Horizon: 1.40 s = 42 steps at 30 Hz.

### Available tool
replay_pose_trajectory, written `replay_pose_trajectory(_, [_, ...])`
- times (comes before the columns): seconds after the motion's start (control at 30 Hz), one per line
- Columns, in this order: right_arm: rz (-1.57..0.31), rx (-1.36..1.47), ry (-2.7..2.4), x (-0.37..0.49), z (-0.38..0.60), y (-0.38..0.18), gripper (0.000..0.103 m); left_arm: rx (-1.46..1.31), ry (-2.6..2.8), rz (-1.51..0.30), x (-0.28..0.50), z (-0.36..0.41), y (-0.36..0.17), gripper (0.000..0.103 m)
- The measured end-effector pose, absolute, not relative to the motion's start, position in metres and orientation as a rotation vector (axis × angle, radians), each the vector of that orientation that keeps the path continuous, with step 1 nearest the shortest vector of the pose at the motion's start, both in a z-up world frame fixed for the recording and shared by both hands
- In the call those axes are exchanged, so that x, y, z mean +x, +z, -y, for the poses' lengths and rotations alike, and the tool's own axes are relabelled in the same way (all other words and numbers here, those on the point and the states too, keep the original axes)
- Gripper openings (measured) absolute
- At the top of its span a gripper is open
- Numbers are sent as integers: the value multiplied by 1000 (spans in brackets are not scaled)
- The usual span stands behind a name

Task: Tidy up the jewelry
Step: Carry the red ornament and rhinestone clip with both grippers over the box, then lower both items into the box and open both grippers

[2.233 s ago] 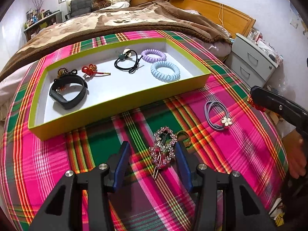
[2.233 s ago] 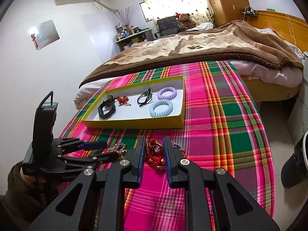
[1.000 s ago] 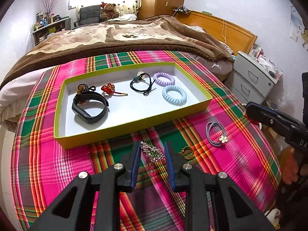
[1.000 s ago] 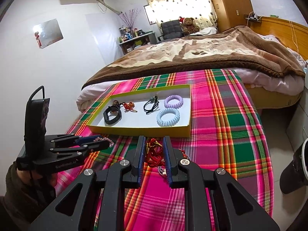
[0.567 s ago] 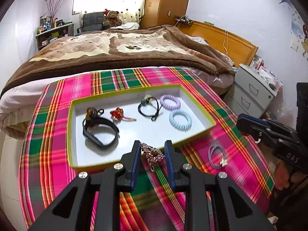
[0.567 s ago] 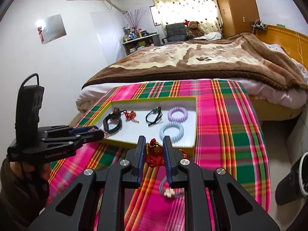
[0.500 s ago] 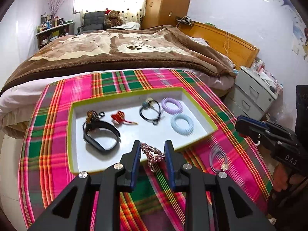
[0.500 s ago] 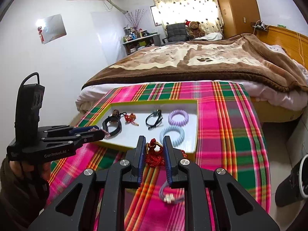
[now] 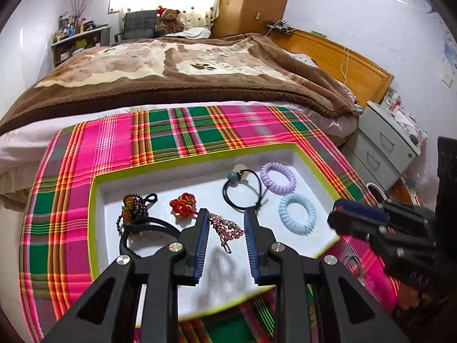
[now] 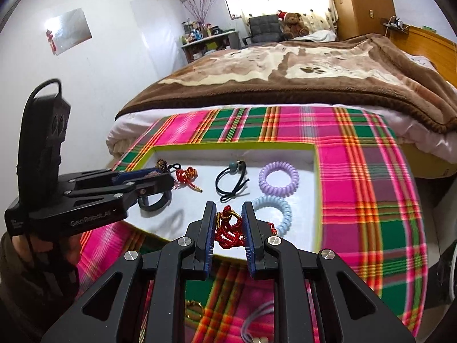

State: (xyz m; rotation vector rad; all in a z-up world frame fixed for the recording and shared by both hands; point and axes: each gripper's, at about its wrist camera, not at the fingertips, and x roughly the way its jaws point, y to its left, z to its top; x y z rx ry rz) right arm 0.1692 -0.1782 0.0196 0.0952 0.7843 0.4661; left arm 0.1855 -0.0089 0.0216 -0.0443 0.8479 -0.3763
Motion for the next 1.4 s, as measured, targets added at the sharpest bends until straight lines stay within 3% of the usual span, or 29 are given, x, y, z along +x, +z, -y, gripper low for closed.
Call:
replay_pose_trajectory(0.9, [-892,24,470,194,147,-17,19,-53,-375,-919,199,2,-4,27])
replay_pose_trajectory(1.07, [-897,27,471,195,147,-18,19,-40,-367,-913,197,4,-2,37])
replay_pose_trajectory(1.17, [-900,28,467,196,147,-18,20,-32,-376,-913,196,7,-1,38])
replay_pose_trajectory(1.4, [-896,26,458,195,148,-18,32,-36,-367,-911,194,6,2,38])
